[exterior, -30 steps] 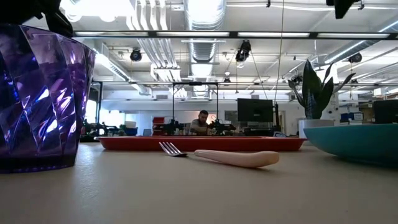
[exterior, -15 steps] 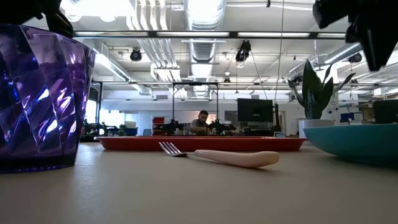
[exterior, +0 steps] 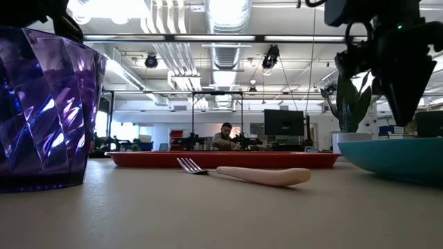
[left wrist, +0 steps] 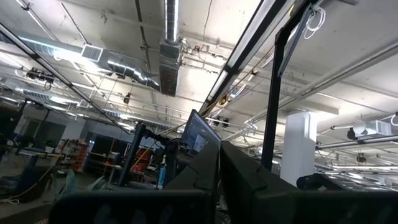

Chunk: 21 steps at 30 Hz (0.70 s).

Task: Pick and place plate/cup/fork/spoon on tray
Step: Put the green plate on the orange tray

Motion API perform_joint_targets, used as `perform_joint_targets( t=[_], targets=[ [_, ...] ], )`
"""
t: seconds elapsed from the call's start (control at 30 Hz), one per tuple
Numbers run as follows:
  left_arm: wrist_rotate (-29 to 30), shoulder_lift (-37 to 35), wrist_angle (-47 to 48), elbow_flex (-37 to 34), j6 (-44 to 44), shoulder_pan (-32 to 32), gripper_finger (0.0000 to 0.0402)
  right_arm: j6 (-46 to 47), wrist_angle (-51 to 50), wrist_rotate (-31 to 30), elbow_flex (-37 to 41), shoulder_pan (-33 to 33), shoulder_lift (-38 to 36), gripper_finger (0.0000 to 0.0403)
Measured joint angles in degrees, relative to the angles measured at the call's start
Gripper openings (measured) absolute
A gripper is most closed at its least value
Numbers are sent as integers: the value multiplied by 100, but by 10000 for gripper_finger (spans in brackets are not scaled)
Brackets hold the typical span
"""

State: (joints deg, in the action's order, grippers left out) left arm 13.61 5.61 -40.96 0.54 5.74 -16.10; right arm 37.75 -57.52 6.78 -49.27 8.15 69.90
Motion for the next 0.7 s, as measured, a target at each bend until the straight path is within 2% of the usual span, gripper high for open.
perform_joint_targets(
  t=[0.2, 0.43, 0.7],
  targets=[
    [-2, 0, -1, -2, 0, 0, 0, -438, 942, 410, 386, -523, -113, 151],
    [-2, 0, 128, -3, 0, 0, 0, -1104, 940, 838, 454, -1004, -115, 151],
    [2, 0, 127, -4, -4, 0, 0, -1782, 559, 839, 371, -1391, -117, 151]
  ],
)
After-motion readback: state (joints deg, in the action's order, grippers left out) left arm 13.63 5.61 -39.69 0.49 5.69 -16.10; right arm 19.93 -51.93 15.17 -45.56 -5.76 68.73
